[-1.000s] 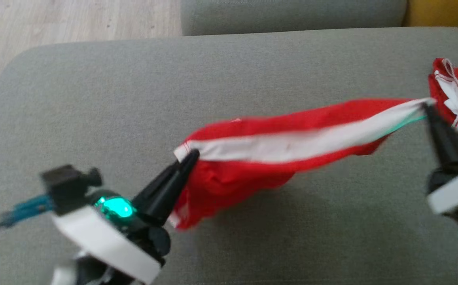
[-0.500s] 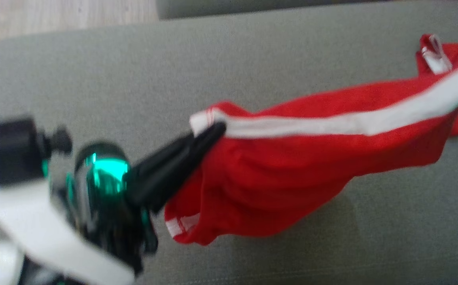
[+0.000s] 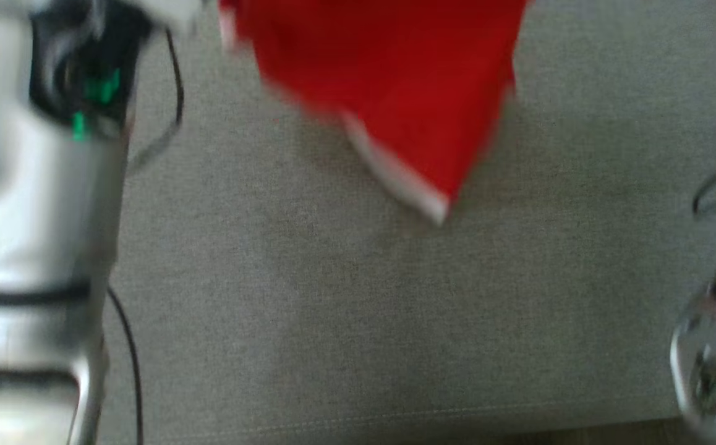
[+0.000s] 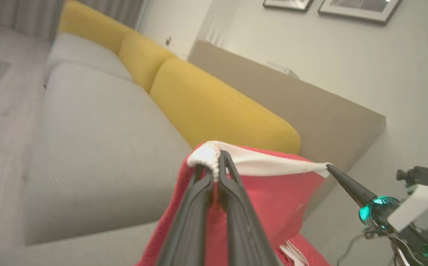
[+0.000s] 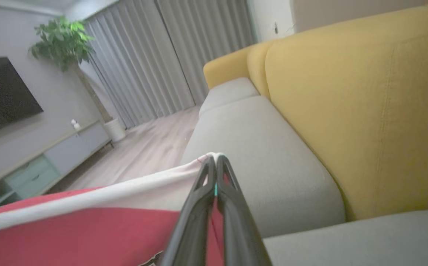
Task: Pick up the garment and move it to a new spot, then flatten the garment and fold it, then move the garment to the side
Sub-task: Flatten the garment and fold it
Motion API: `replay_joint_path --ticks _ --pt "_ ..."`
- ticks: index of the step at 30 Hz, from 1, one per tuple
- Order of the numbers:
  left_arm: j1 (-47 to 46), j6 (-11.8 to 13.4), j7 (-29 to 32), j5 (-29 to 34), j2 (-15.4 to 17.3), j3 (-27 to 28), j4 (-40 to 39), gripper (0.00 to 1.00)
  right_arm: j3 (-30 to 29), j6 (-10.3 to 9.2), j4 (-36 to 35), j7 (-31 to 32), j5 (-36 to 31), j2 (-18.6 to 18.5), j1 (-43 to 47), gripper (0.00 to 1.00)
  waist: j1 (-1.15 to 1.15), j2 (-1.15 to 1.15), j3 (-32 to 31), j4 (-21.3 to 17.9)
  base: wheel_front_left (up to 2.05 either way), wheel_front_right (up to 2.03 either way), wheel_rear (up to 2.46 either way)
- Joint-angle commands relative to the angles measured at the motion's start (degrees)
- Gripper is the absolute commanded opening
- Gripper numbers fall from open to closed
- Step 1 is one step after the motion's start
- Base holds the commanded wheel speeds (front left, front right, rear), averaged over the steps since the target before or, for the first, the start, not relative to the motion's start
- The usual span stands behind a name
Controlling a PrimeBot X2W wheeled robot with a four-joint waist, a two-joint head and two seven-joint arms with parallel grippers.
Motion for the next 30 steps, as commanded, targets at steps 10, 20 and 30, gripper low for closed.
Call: replay_joint_path --ticks 10,20,30 --pt "-21.3 -3.1 -28.4 12.1 -0.6 -0.3 24.6 0.0 6.4 0.39 23.5 -26.9 3.8 0.9 -18.7 0.0 -0.02 0.0 3.5 -2.1 0.0 0.0 0.0" --pt "-3.7 -3.4 -32.2 6.7 0.5 -12.0 28.1 0.0 19.4 0.39 29.8 -34.8 12.7 0.9 1.1 0.0 -0.02 0.0 0.2 -3.7 0.0 0.0 0.0" --pt "27.2 -3.4 -32.4 4.2 5.7 -14.1 9.4 0.0 22.8 0.39 12.8 -33.5 7.9 -8.5 30.7 0.0 -0.02 0.0 -7.5 -1.6 0.0 0.0 0.0"
